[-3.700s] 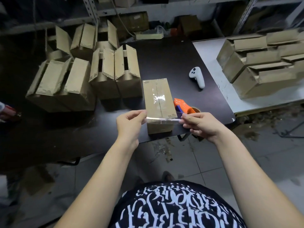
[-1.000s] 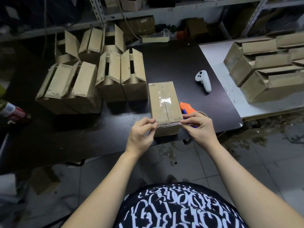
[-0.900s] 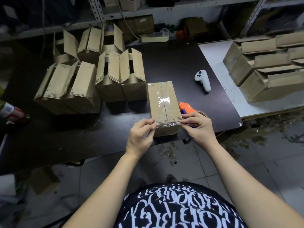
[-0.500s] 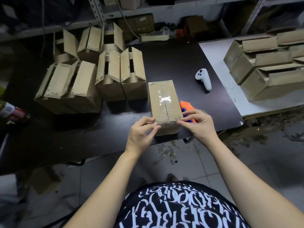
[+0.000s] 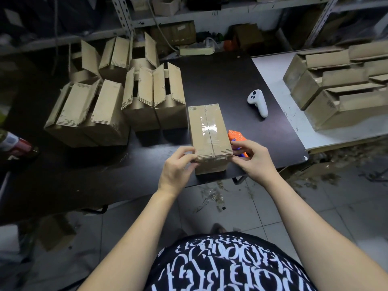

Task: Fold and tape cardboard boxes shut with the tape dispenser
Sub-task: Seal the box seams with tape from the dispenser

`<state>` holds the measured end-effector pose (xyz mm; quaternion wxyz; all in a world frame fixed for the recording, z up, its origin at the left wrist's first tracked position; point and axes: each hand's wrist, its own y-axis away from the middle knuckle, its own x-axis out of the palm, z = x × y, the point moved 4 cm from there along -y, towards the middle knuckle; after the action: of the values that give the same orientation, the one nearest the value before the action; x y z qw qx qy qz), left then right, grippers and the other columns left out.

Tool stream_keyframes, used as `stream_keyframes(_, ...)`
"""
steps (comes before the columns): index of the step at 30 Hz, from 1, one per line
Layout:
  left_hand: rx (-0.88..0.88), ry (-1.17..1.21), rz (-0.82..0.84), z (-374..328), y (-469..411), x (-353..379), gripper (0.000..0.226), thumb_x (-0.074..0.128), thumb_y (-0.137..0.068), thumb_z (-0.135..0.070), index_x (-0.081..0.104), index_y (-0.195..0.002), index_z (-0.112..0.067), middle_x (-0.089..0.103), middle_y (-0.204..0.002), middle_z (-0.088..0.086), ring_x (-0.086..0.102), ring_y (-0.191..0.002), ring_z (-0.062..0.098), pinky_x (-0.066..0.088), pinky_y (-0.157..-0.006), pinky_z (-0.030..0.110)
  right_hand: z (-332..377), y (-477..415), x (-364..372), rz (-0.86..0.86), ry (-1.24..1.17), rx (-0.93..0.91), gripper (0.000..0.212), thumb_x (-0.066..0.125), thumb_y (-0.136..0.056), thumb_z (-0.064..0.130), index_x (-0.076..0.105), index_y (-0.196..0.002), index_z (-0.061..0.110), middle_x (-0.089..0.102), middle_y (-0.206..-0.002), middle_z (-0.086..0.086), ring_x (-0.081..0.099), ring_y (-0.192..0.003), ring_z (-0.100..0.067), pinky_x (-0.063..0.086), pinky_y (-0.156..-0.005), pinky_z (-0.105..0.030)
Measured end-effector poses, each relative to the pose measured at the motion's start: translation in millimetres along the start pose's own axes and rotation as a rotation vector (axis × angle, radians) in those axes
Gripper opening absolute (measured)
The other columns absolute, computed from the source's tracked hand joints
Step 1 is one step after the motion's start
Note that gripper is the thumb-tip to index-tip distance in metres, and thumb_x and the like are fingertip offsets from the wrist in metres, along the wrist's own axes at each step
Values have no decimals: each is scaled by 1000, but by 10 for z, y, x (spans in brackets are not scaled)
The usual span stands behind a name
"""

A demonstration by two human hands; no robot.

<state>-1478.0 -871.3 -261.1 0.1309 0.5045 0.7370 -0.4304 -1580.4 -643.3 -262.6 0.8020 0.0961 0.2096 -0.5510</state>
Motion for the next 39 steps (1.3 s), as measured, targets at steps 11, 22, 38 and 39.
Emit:
stream_keyframes(11, -682, 342, 104, 22, 41, 104, 45, 77, -89, -23, 67, -132, -15, 68, -108, -20, 64, -101, -6, 50, -90, 14, 49, 71, 268, -55, -195, 431, 37, 63, -92, 44, 73, -125, 31, 71, -109, 17, 67, -107, -13, 59, -80, -47)
stream_keyframes(22, -712, 443, -37, -198, -311, -11, 37, 67, -97, -35, 69, -130, -18, 68, -115, -11, 63, -109, 4, 47, -87, 9, 484, 168, 251, -283, -224, 348, 20, 65, -97, 43, 76, -113, 39, 72, -101, 31, 72, -99, -13, 60, -81, -56)
stream_keyframes(38, -584, 596, 37, -81, -1453, 186, 43, 63, -100, -36, 63, -138, -16, 66, -124, -12, 60, -116, -1, 44, -103, 20, 717, -788, -164, -452, -247, 245, 26, 66, -98, 33, 77, -120, 23, 77, -106, 16, 70, -103, -2, 57, -98, -34)
stream_keyframes(39, -588, 589, 37, -39, -1570, 251, 43, 63, -100, -36, 62, -138, -17, 66, -126, -11, 60, -118, 0, 44, -104, 20, 662, -923, -204, -445, -241, 252, 26, 66, -98, 34, 77, -119, 24, 77, -106, 16, 69, -103, -3, 57, -98, -34)
